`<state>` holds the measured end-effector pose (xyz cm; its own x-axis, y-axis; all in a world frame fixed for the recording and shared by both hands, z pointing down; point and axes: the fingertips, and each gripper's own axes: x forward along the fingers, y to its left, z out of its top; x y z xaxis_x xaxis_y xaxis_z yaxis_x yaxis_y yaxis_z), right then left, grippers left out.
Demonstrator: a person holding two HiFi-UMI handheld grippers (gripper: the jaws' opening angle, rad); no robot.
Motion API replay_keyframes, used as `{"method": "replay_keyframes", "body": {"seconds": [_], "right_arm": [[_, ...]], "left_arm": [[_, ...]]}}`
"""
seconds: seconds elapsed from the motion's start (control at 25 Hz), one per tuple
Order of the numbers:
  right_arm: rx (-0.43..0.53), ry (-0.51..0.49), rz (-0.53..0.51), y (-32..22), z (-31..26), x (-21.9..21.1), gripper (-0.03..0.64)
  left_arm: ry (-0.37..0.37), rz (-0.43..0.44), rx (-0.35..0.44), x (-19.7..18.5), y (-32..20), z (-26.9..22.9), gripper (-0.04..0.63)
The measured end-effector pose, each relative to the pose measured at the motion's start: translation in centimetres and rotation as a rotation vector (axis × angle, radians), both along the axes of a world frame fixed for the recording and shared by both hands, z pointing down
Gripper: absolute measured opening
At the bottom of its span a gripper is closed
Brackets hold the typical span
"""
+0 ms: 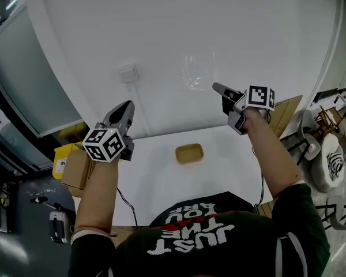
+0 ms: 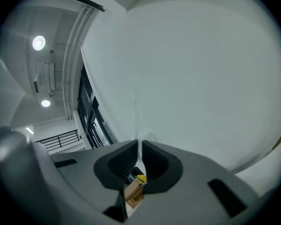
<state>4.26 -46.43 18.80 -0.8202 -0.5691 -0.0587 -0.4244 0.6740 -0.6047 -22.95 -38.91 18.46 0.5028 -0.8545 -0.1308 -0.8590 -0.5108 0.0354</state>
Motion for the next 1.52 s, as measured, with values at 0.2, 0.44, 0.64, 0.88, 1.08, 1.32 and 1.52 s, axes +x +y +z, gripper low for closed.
{"method": "replay_keyframes", "body": {"seconds": [0.2,0.44,0.64,0.88,1.08,1.32,1.52], "right_arm": [[0.066,0.026,0.032,0.7,-1.5,-0.1,0.031],[0.116,0.018,0.043,0.6,-2.8,0.0,0.031],[0.132,0.014,0.040,0.6,-2.9,0.0,0.031],[0.144,0.027,0.038,0.7,-2.8,0.0,0.031],[0.156,0.044,0.043,0.7,-2.8,0.0,0.031],[0.152,0.050,0.046,0.6,-2.7,0.2,0.031],[0.156,0.055,0.047,0.6,-2.7,0.1,0.029]], "left_arm": [[-0.004,0.005,0.025,-0.8,0.6,-1.5,-0.002],[-0.005,-0.002,0.029,-1.1,0.5,-2.1,-0.002],[-0.008,0.006,0.032,-0.7,0.7,-1.9,-0.002],[-0.013,0.007,0.036,-0.3,0.9,-2.1,-0.002],[-0.014,0.007,0.034,-0.2,0.8,-2.0,-0.002],[-0.015,0.009,0.033,-0.1,0.7,-2.1,-0.002],[-0.017,0.013,0.033,0.0,0.6,-2.0,-0.002]]}}
